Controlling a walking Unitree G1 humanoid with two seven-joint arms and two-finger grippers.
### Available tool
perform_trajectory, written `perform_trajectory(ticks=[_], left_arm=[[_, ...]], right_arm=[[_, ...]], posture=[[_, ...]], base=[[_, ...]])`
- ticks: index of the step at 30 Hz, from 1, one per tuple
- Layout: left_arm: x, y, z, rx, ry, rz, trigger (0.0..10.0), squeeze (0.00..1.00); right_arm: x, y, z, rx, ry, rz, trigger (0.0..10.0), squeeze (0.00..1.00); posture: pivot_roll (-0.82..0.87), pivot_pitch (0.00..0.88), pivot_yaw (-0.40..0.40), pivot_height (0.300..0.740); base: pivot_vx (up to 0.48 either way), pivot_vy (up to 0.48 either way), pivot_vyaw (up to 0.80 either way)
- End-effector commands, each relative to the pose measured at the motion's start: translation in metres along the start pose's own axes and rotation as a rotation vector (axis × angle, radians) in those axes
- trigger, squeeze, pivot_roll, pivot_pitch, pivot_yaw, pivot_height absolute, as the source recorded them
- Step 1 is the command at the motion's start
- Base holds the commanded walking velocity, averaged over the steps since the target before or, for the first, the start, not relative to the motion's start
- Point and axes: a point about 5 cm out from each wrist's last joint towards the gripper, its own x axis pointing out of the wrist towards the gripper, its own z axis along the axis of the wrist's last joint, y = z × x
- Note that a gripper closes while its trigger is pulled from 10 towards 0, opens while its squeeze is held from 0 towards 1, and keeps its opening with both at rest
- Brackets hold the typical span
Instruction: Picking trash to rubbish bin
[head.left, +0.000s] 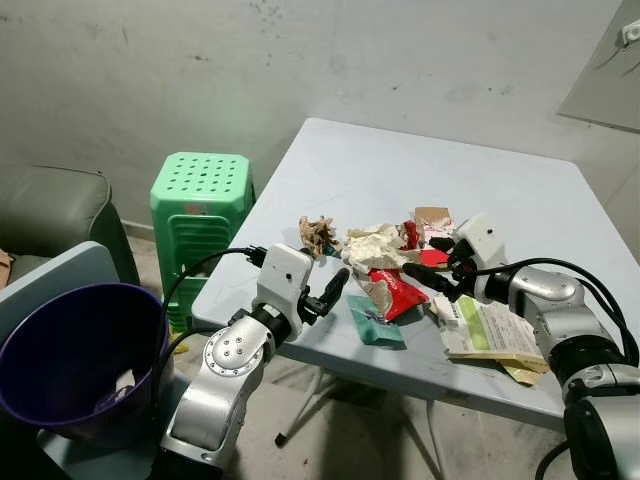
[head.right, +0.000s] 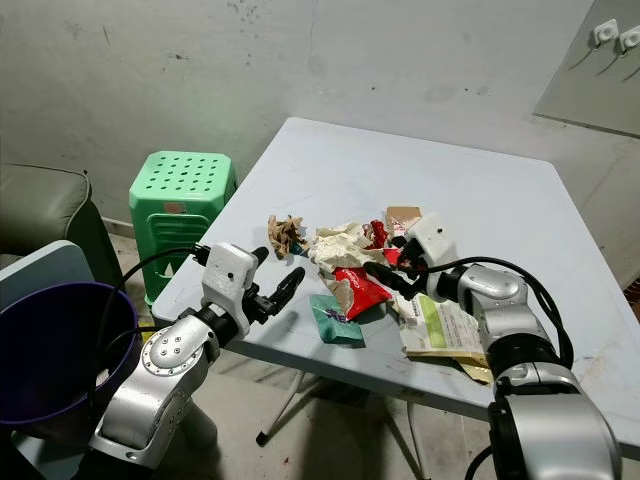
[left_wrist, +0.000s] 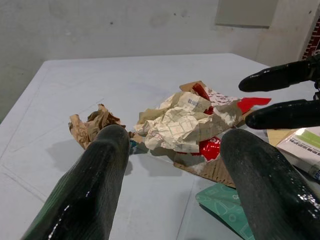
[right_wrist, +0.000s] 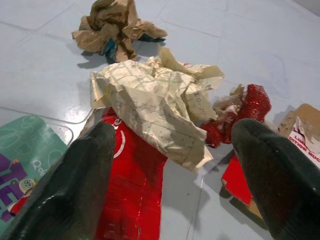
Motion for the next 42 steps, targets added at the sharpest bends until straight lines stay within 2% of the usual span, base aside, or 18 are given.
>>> perform_trajectory(ticks=[1, 14, 20, 29, 34, 37, 38, 40, 41, 42], left_arm=[[-0.001, -0.003, 0.003, 0.009, -0.01, 0.0, 10.0, 0.0], [-0.002, -0.003, 0.004, 0.01, -0.009, 0.012, 10.0, 0.0], [-0.003, -0.003, 0.004, 0.01, -0.009, 0.022, 10.0, 0.0], [-0.004, -0.004, 0.004, 0.009, -0.01, 0.026, 10.0, 0.0], [-0.003, -0.004, 0.005, 0.011, -0.013, 0.028, 10.0, 0.0], [-0.003, -0.003, 0.005, 0.012, -0.013, 0.03, 10.0, 0.0], [-0.003, -0.003, 0.005, 0.012, -0.013, 0.032, 10.0, 0.0], [-0.003, -0.003, 0.005, 0.012, -0.013, 0.035, 10.0, 0.0], [-0.003, -0.002, 0.005, 0.011, -0.014, 0.037, 10.0, 0.0], [-0.003, -0.002, 0.005, 0.011, -0.014, 0.037, 10.0, 0.0]], right_arm=[[-0.001, -0.004, 0.006, -0.044, 0.009, 0.011, 10.0, 0.0], [0.006, 0.0, 0.007, -0.041, 0.032, 0.025, 10.0, 0.0], [0.011, 0.003, 0.008, 0.013, 0.023, 0.031, 10.0, 0.0], [0.016, 0.007, 0.007, 0.039, 0.019, 0.018, 10.0, 0.0], [0.015, 0.009, -0.001, 0.023, 0.093, 0.04, 10.0, 0.0], [0.014, 0.009, -0.002, 0.018, 0.102, 0.055, 10.0, 0.0], [0.013, 0.009, -0.003, 0.021, 0.108, 0.067, 7.3, 0.0], [0.012, 0.01, -0.004, 0.027, 0.107, 0.075, 5.5, 0.0], [0.012, 0.01, -0.004, 0.041, 0.098, 0.081, 2.3, 0.0], [0.012, 0.01, -0.004, 0.045, 0.096, 0.083, 2.3, 0.0]], posture=[[-0.01, 0.034, -0.11, 0.74], [0.02, 0.035, -0.119, 0.74], [0.03, 0.032, -0.124, 0.74], [0.03, 0.027, -0.124, 0.74], [0.04, 0.025, -0.127, 0.74], [0.04, 0.029, -0.129, 0.74], [0.04, 0.029, -0.129, 0.74], [0.04, 0.031, -0.13, 0.74], [0.04, 0.033, -0.132, 0.74], [0.04, 0.033, -0.132, 0.74]], base=[[0.0, 0.0, 0.0], [0.0, 0.0, 0.0], [0.0, 0.0, 0.0], [0.0, 0.0, 0.0], [0.0, 0.0, 0.0], [0.0, 0.0, 0.0], [0.0, 0.0, 0.0], [0.0, 0.0, 0.0], [0.0, 0.0, 0.0], [0.0, 0.0, 0.0]])
